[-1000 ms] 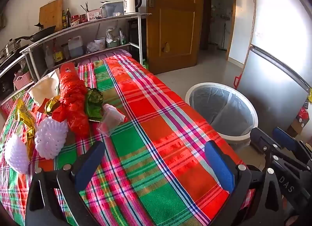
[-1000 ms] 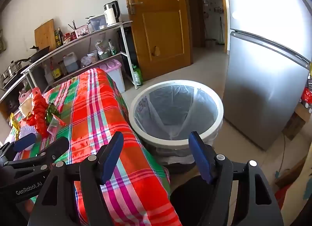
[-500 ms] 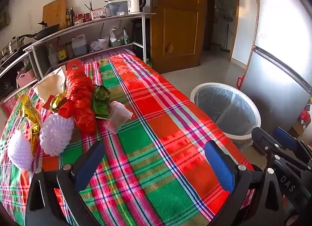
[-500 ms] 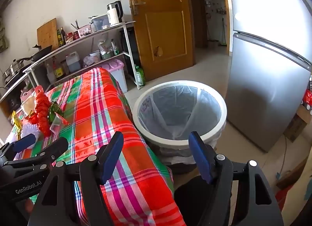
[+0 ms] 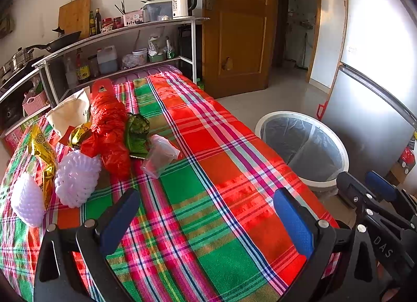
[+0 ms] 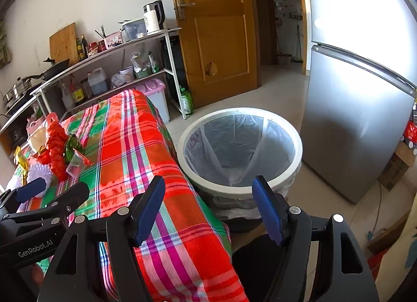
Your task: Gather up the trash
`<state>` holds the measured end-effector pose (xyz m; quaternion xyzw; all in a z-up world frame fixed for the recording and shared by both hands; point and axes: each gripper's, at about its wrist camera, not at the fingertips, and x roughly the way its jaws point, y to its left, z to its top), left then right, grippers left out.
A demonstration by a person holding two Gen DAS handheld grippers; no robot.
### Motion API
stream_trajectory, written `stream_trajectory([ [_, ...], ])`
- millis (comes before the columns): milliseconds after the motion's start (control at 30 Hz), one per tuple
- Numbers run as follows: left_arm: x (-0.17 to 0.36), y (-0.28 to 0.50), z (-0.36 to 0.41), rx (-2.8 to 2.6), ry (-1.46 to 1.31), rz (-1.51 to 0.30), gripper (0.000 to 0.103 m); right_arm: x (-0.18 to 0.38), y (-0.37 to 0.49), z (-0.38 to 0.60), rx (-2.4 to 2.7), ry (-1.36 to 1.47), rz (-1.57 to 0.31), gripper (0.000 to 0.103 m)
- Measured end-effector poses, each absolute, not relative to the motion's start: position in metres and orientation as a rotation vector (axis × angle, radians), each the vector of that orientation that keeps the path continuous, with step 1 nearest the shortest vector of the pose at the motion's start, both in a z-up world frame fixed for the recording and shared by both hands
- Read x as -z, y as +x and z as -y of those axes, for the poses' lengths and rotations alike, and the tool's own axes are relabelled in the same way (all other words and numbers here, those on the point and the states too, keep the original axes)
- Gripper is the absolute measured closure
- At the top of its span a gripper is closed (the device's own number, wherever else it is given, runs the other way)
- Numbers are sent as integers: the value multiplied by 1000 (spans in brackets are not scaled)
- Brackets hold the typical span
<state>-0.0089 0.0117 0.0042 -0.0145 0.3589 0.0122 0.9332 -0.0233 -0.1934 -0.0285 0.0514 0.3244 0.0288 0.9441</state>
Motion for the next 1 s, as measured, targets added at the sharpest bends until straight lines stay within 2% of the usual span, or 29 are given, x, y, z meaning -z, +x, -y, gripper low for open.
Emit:
stream_trajectory([
  [1000,-2,-8,-15,-34,-34,-733,0,29,-23,192,-60,93,-659,33],
])
